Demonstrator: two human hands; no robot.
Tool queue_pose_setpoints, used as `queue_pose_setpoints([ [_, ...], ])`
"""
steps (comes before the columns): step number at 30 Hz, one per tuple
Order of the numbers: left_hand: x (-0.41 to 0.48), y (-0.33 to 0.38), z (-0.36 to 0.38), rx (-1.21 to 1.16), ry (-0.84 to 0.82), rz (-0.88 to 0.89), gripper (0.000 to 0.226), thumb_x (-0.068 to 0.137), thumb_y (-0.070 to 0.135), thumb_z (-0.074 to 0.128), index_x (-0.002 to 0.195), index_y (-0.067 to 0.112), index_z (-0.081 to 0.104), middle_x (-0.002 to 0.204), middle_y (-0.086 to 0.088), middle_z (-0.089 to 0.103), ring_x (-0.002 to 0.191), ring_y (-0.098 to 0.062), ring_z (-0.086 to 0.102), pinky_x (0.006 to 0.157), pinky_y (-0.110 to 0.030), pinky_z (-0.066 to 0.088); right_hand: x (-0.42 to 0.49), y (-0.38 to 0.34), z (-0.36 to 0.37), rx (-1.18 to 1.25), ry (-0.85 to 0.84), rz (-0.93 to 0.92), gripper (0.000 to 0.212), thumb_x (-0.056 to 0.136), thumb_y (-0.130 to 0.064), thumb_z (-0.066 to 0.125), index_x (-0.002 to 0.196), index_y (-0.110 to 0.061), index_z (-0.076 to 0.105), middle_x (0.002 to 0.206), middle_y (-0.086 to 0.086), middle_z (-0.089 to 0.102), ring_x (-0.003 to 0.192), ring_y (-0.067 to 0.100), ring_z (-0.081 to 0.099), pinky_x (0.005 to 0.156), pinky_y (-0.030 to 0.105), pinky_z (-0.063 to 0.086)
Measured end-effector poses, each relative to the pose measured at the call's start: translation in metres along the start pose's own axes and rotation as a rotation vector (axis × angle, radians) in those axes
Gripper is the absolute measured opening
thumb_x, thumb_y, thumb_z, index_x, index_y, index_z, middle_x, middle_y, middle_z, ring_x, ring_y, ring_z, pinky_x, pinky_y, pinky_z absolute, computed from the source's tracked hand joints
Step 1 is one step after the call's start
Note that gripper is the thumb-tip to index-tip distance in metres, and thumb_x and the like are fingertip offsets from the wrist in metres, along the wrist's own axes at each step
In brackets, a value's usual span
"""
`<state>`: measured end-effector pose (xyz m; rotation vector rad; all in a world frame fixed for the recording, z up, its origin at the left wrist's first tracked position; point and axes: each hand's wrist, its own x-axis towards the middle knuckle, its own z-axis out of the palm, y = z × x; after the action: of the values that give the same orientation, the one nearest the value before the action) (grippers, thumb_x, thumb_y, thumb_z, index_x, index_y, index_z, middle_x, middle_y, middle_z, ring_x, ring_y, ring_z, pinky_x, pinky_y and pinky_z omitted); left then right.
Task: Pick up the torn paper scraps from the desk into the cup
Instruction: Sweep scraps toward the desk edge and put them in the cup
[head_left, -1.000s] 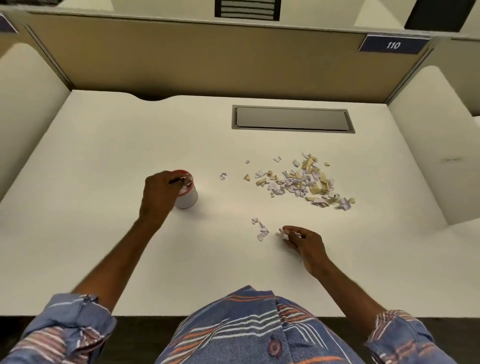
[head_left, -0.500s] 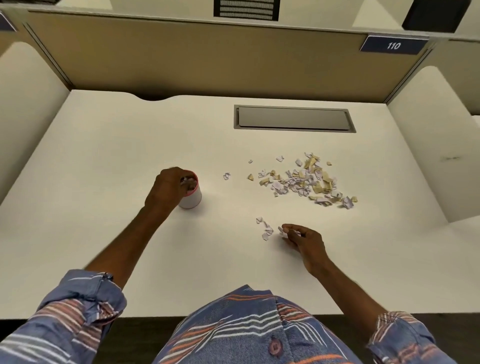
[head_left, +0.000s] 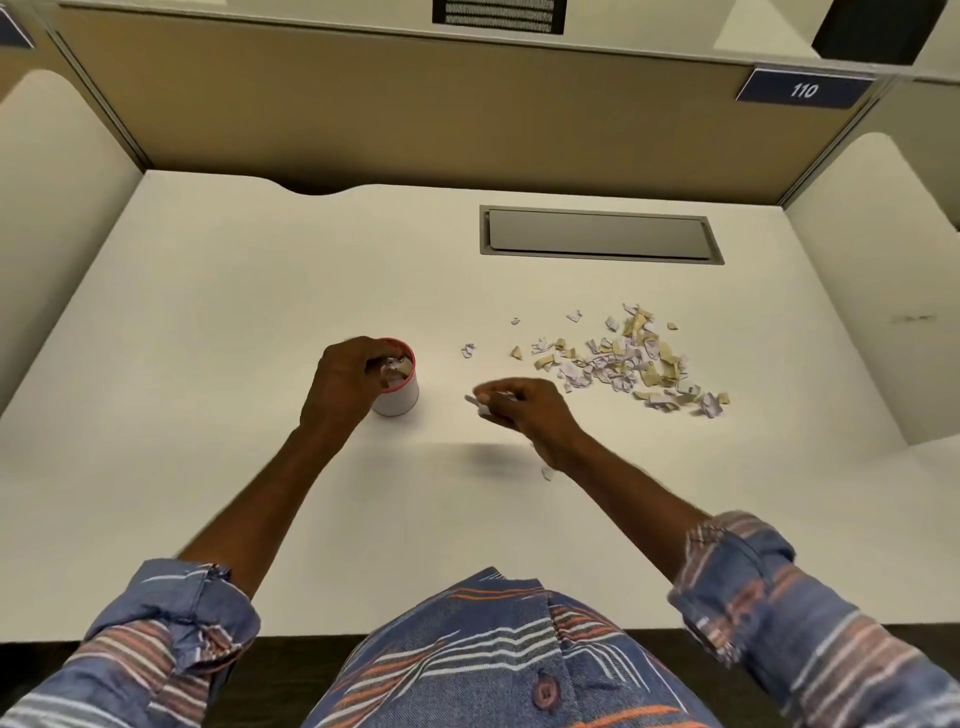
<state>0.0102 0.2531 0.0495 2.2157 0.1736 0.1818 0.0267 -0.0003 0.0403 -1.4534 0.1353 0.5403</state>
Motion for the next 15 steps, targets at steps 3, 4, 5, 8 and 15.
queue_pose_setpoints([
  [3,0.000,-0.004,-0.001,-0.089,0.073,-0.063,0.023,0.083,0.002,0.067,0.100,0.015,0.077,0.100,-0.001,0.075,0.099,-0.018,0.068,0.088,-0.035,0.056,0.020,-0.019,0.041,-0.096,-0.058,-0.051,0.018,0.088,0.002,0.070,0.104,0.009,0.072,0.098,0.019,0.071,0.088,0.023,0.071,0.086,0.027,0.060],
  [4,0.000,-0.006,-0.002,-0.107,0.082,-0.071,0.024,0.083,0.001,0.066,0.100,0.013,0.076,0.101,-0.002,0.075,0.099,-0.019,0.068,0.089,-0.039,0.056,0.025,-0.024,0.053,-0.132,-0.063,-0.061,0.018,0.088,0.002,0.069,0.104,0.008,0.072,0.099,0.019,0.072,0.089,0.023,0.072,0.085,0.027,0.060],
  [5,0.000,-0.007,-0.002,-0.124,0.083,-0.074,0.024,0.084,0.000,0.064,0.101,0.012,0.076,0.102,-0.003,0.075,0.100,-0.019,0.068,0.090,-0.042,0.056,0.031,-0.028,0.064,-0.179,-0.059,-0.071,0.017,0.088,0.001,0.069,0.104,0.006,0.073,0.100,0.019,0.073,0.090,0.024,0.073,0.085,0.027,0.061],
  [8,-0.001,-0.009,-0.004,-0.164,0.088,-0.055,0.026,0.084,-0.001,0.063,0.102,0.013,0.076,0.102,-0.002,0.075,0.100,-0.018,0.068,0.091,-0.041,0.056,0.044,-0.036,0.090,-0.380,-0.023,-0.120,0.020,0.089,-0.004,0.065,0.106,-0.004,0.076,0.101,0.015,0.076,0.093,0.026,0.074,0.085,0.031,0.061],
  [15,0.000,-0.012,-0.004,-0.110,0.160,-0.016,0.025,0.086,-0.001,0.062,0.105,0.010,0.074,0.103,-0.003,0.073,0.099,-0.017,0.067,0.090,-0.031,0.054,0.054,-0.047,0.110,-0.564,-0.058,-0.155,0.037,0.084,-0.003,0.055,0.116,-0.011,0.071,0.118,0.007,0.072,0.110,0.019,0.065,0.092,0.031,0.054],
])
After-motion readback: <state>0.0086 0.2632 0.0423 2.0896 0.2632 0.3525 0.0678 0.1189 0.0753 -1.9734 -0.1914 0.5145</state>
